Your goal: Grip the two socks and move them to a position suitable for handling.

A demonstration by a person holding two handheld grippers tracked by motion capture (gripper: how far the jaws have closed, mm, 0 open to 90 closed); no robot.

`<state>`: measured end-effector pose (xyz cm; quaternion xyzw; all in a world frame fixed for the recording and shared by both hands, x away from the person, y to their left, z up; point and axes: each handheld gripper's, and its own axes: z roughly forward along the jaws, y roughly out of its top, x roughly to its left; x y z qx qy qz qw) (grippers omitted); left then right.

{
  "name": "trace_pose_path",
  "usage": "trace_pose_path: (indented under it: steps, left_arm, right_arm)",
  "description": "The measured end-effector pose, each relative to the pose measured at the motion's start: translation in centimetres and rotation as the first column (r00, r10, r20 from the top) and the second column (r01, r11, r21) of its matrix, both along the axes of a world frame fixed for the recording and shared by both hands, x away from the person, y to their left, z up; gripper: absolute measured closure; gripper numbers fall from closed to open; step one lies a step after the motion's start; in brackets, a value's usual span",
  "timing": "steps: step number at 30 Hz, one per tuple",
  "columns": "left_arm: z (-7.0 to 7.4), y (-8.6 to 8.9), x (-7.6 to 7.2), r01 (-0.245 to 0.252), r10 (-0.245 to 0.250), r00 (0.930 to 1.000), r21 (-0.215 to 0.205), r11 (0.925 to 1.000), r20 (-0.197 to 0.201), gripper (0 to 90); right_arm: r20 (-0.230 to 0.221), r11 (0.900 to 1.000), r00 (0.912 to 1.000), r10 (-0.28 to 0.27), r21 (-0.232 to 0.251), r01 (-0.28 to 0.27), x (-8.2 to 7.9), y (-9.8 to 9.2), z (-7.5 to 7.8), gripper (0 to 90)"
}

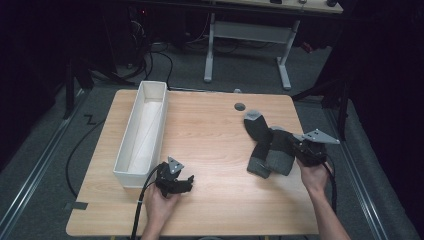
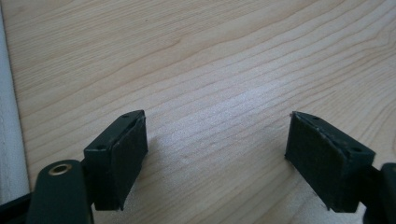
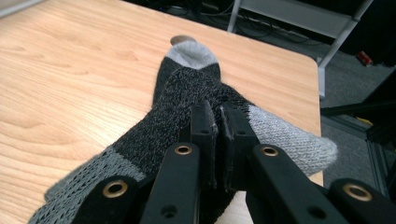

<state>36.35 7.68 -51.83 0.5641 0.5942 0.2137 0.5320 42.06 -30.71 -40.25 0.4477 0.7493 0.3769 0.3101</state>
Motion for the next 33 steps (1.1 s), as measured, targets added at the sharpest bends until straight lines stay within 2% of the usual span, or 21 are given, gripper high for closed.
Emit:
trace_pose_path:
  steps: [10,18,26,33]
  left_arm:
    - [0.0,0.0,0.0,0.000,0.000,1.0000,0.001,1.0000,0.000,21.1]
    - [0.0,0.0,0.0,0.000,0.000,1.0000,0.000,1.0000,0.000,21.1]
    - [0.0,0.0,0.0,0.000,0.000,1.0000,0.000,1.0000,0.000,21.1]
    - [0.0,0.0,0.0,0.000,0.000,1.0000,0.001,1.0000,0.000,21.1]
  right_arm:
    - [0.041,0.999,0.9983,0.041,0.010,-0.041,-0.1,1.1,2.2,84.8]
    - [0.064,0.996,0.9944,0.084,0.023,-0.085,0.0,2.8,3.3,84.8]
    - [0.083,0.989,0.9867,0.139,0.040,-0.143,0.0,4.8,4.3,84.8]
    - [0.086,0.981,0.9787,0.187,0.039,-0.190,-0.1,6.8,4.3,84.8]
